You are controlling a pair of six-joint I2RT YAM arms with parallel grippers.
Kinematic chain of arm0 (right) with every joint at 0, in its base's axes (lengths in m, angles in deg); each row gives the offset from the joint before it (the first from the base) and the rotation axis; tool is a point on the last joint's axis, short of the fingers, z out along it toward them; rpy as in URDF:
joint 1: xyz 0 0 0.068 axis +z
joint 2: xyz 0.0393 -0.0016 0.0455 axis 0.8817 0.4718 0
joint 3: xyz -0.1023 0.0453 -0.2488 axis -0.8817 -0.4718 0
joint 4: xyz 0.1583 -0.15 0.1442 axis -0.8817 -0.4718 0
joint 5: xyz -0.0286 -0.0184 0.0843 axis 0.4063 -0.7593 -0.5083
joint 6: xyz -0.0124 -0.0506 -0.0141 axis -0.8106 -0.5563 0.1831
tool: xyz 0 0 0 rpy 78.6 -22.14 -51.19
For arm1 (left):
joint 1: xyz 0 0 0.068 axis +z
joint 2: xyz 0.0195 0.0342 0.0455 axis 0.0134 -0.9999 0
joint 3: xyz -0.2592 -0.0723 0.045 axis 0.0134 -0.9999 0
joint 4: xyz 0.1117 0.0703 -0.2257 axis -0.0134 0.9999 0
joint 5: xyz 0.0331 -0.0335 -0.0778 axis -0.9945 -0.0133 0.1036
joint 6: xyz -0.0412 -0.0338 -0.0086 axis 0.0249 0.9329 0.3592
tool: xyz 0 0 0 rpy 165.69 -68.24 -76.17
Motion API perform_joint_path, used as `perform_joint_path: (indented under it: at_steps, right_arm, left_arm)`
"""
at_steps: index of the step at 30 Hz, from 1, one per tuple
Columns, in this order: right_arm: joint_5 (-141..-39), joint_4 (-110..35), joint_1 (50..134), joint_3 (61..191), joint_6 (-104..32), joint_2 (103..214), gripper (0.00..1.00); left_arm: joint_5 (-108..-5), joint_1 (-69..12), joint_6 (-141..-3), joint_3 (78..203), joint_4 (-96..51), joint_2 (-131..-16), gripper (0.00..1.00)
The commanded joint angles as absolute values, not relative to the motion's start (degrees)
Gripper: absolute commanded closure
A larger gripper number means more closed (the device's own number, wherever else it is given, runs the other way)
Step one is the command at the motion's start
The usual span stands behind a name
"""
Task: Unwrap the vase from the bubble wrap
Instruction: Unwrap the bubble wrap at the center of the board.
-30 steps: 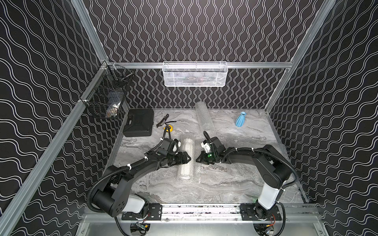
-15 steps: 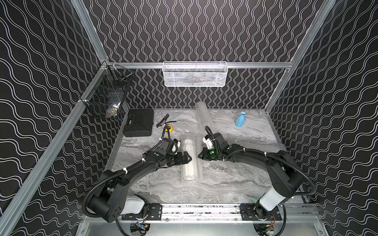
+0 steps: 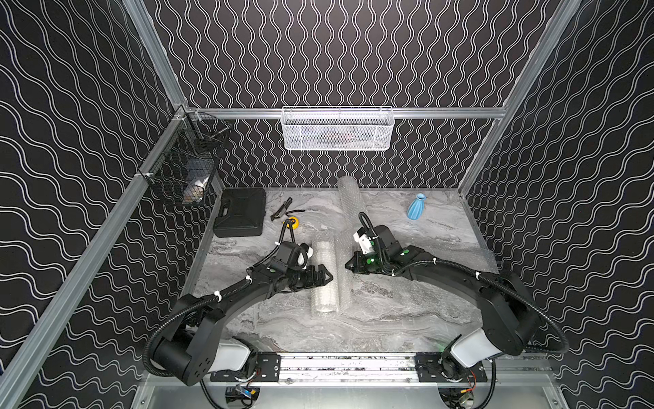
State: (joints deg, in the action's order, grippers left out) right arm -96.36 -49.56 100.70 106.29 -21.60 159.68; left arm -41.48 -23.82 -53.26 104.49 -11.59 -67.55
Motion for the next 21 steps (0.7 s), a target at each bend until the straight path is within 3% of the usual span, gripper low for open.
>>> perform_joint_path:
  at_steps: [1, 21]
  right_arm:
    - [-94.1, -51.6, 100.7, 107.3, -23.0, 158.7, 1.0]
    - [-91.0, -57.0, 100.7, 108.7, -25.0, 153.8, 1.0]
  left_arm:
    - [-40.7, -23.8, -53.4, 104.5, -12.7, -67.3, 0.02]
    - [-42.4, -23.8, -56.0, 107.5, -8.5, -67.1, 0.02]
